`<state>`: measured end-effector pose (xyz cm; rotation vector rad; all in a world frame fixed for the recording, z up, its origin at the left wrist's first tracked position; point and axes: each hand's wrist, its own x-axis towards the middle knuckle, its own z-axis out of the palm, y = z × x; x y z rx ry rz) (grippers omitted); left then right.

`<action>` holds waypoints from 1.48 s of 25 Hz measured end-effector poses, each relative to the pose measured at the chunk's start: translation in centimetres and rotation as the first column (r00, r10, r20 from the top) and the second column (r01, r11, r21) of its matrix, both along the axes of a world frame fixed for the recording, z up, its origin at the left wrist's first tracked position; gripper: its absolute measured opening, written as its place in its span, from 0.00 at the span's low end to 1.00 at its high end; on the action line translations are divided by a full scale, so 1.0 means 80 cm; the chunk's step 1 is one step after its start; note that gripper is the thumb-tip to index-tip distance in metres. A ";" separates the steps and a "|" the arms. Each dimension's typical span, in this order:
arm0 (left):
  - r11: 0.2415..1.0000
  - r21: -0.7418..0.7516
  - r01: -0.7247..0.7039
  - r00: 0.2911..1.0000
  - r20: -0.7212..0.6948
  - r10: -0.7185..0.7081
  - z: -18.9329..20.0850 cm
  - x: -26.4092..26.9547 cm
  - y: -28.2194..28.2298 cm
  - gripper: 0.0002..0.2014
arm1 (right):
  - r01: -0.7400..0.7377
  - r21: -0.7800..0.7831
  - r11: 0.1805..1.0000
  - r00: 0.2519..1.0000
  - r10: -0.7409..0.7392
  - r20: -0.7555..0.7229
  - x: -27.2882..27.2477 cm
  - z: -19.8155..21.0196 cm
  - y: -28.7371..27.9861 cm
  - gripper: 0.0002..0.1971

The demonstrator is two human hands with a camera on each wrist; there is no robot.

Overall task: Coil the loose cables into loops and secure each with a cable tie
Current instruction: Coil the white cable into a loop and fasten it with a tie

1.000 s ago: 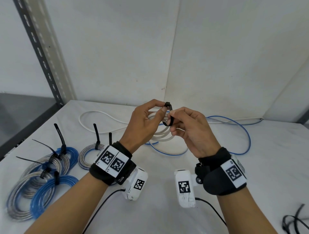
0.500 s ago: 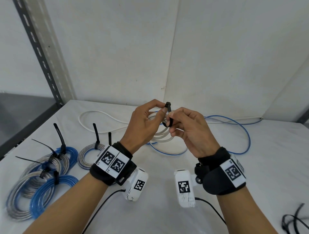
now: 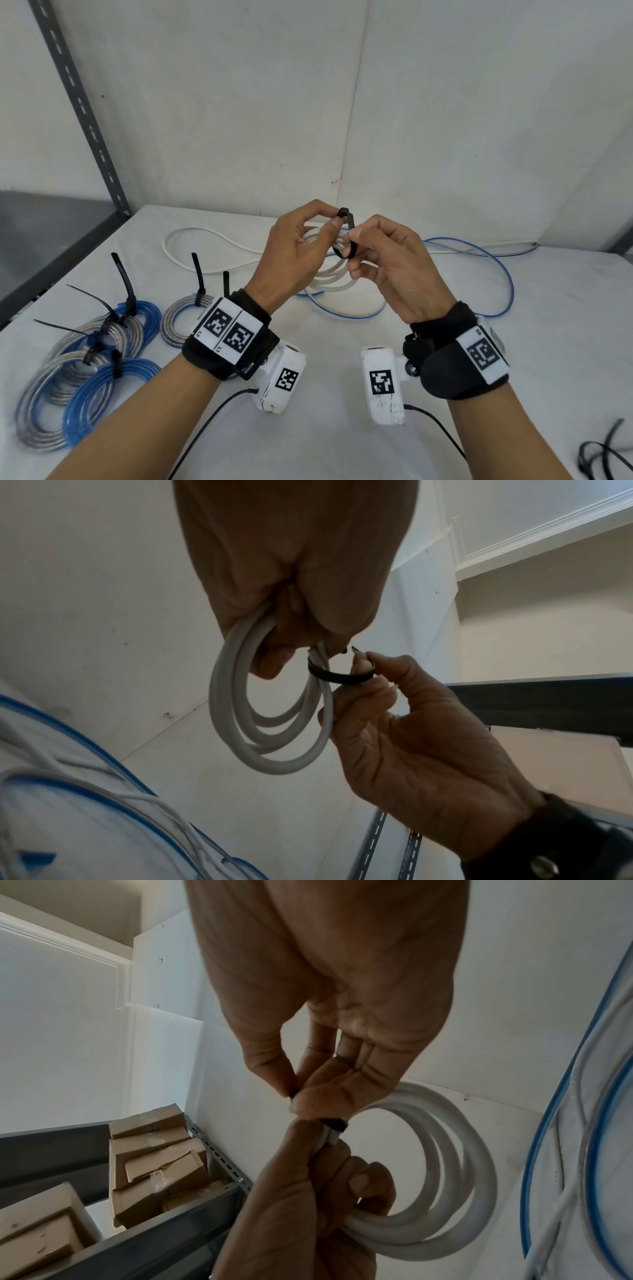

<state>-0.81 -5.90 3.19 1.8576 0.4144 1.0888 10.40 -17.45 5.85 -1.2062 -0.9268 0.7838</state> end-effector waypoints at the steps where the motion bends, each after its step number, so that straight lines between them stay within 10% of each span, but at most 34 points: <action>1: 1.000 -0.001 0.006 1.000 -0.006 -0.006 0.000 0.000 -0.001 0.05 | -0.002 -0.002 1.000 1.000 0.002 0.004 0.001 0.000 0.000 0.13; 32: 0.992 0.124 -0.010 1.000 0.002 0.010 -0.011 0.005 -0.005 0.07 | 0.054 -0.059 0.997 0.976 -0.065 -0.206 0.004 -0.002 0.005 0.06; 37: 0.992 -0.061 0.112 0.993 -0.020 -0.113 -0.003 0.002 -0.007 0.05 | 0.066 -0.010 0.998 0.989 -0.067 -0.129 0.013 -0.003 0.002 0.14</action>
